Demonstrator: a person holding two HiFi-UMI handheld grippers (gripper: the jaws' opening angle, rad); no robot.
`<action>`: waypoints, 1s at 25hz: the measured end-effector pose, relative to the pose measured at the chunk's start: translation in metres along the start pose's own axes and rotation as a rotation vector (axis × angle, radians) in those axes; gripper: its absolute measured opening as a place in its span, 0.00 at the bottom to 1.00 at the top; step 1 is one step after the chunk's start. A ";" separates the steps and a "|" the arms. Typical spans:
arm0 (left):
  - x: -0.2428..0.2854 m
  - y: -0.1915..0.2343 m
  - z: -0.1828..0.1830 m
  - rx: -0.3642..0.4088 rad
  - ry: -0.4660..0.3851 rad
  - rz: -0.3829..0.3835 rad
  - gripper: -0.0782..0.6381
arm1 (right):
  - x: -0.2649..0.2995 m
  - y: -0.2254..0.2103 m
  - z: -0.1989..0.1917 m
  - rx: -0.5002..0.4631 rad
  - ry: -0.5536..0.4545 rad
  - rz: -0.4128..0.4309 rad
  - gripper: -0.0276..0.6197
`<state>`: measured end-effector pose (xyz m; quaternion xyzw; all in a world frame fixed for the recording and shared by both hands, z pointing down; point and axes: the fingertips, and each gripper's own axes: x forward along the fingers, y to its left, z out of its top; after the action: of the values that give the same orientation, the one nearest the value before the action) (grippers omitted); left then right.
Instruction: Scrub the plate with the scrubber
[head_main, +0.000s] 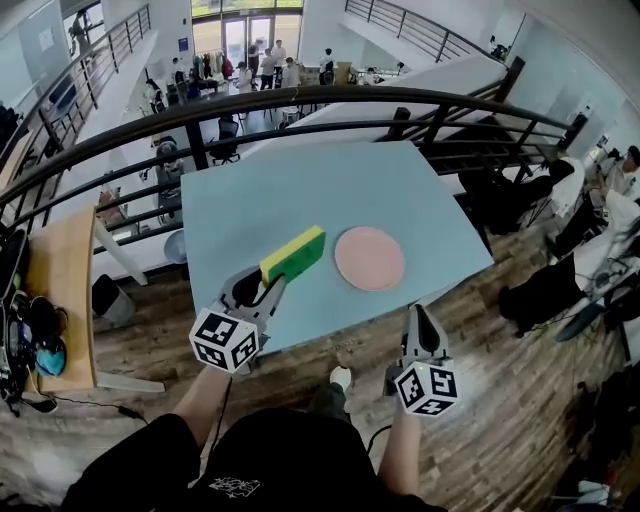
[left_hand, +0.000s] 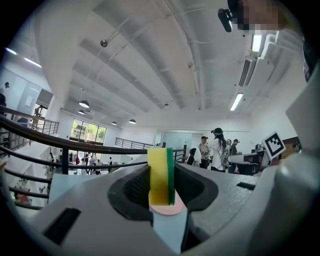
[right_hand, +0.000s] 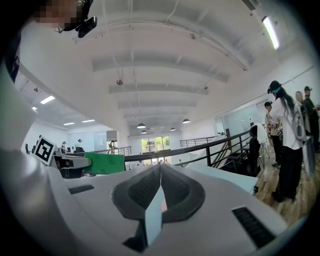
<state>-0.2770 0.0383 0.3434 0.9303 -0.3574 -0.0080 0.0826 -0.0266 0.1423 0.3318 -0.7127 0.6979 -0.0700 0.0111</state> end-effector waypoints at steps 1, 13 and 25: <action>0.009 0.001 0.000 -0.003 0.000 0.006 0.29 | 0.009 -0.006 0.000 0.000 0.003 0.008 0.05; 0.146 -0.004 -0.007 -0.033 0.040 0.063 0.29 | 0.125 -0.110 0.005 0.001 0.067 0.086 0.05; 0.239 -0.011 -0.015 -0.033 0.070 0.159 0.29 | 0.216 -0.178 -0.020 0.011 0.164 0.218 0.05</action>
<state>-0.0905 -0.1106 0.3673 0.8972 -0.4268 0.0250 0.1108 0.1517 -0.0668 0.3902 -0.6243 0.7695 -0.1300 -0.0346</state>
